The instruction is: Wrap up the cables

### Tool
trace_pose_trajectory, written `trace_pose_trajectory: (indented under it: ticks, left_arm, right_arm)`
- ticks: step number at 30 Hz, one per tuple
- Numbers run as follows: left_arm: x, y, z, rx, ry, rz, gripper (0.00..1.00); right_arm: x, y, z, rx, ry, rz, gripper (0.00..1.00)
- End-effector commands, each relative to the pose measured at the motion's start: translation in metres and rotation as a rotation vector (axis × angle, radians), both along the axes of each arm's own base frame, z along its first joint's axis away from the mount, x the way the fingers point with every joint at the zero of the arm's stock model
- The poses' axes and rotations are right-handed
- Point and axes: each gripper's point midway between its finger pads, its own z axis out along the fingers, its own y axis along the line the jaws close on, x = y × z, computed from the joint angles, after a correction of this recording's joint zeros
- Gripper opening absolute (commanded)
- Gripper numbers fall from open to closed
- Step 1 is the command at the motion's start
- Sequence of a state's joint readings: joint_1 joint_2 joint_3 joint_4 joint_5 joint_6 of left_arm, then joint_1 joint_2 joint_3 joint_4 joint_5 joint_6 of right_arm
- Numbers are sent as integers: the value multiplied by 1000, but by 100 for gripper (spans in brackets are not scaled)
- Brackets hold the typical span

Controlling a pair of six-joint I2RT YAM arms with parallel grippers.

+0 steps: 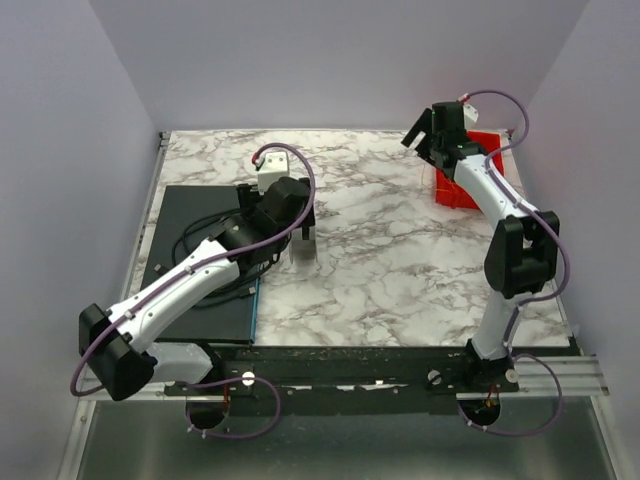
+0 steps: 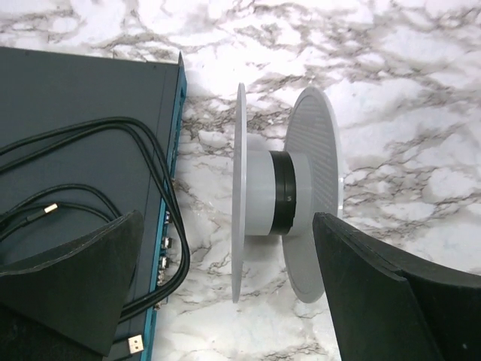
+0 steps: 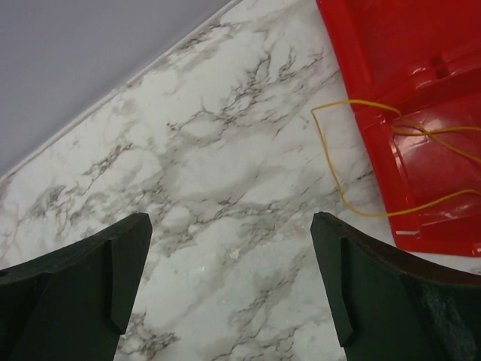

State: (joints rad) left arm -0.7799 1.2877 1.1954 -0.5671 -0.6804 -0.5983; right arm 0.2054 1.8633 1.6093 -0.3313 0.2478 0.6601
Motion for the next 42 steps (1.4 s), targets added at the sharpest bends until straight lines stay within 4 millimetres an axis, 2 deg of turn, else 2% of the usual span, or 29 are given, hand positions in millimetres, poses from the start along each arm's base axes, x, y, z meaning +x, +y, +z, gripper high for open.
trace_pose_trajectory:
  ticks: [1,6,11,16,23,32,42]
  left_arm:
    - [-7,8,45,-66,-87,-27,99]
    - [-15,16,63,-104,-122,-50,99]
    - [-22,23,80,-129,-148,-67,99]
    - [-25,26,85,-138,-154,-83,99]
    - [-32,25,82,-162,-143,-108,99]
    - [-38,33,83,-163,-148,-99,99]
    - [-46,42,85,-171,-156,-89,99]
  right_arm:
    - [23,-37,-24,-39,88,-97,95]
    - [56,-44,-46,-1,124,-140,81]
    - [61,-42,-75,46,195,-202,69]
    - [58,-50,-88,62,194,-286,68]
    - [60,-65,-95,54,173,-403,68]
    - [62,-65,-113,124,193,-493,66]
    - [72,-67,-114,207,134,-580,62]
